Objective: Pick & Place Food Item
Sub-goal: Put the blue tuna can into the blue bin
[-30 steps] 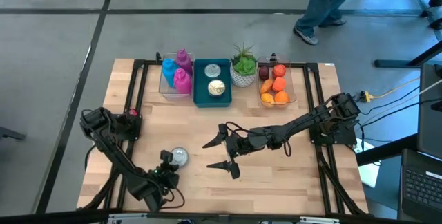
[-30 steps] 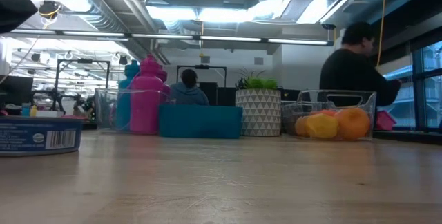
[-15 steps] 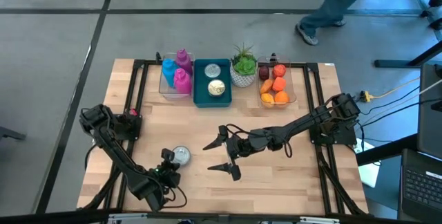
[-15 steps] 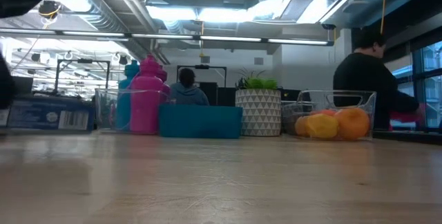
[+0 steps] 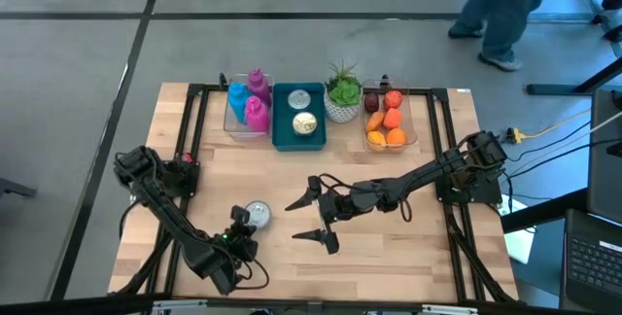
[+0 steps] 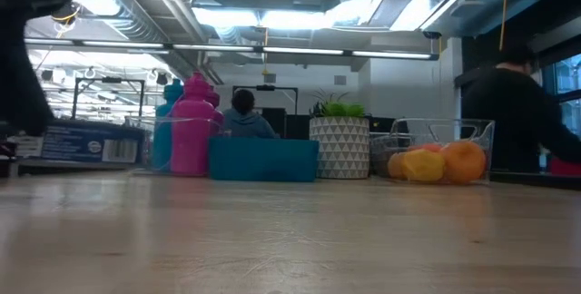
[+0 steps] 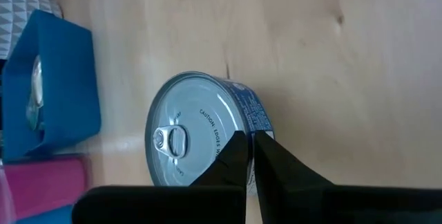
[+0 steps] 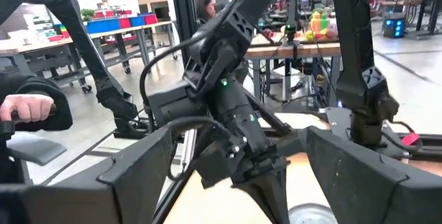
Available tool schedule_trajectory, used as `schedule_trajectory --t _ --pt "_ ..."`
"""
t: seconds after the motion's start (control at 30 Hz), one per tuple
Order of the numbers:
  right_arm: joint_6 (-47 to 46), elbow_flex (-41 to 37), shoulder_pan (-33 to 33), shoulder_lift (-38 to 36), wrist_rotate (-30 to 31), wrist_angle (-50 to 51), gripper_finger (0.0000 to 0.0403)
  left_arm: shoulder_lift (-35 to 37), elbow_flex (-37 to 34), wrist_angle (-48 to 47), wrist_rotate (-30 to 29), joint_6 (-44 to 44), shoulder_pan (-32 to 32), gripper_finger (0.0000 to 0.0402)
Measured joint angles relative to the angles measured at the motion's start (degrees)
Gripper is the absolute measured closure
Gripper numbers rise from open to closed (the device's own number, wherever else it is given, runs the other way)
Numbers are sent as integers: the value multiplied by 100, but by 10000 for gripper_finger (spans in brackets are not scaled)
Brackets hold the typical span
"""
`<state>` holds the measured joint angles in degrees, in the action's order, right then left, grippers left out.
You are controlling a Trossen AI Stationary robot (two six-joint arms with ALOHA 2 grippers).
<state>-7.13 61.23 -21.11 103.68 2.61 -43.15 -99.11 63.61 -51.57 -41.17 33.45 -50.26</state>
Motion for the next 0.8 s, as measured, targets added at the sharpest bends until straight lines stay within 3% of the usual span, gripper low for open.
schedule_trajectory --t 0.33,0.63,0.8 --pt "516 0 -310 0 1451 -182 74 242 0 -9 -177 -558 464 400" --pt "830 0 -496 -29 1528 -226 74 1097 4 15 -188 -1584 1328 400" --pt "1339 0 -746 -234 2068 -163 74 1431 4 95 -221 -2406 2053 400"
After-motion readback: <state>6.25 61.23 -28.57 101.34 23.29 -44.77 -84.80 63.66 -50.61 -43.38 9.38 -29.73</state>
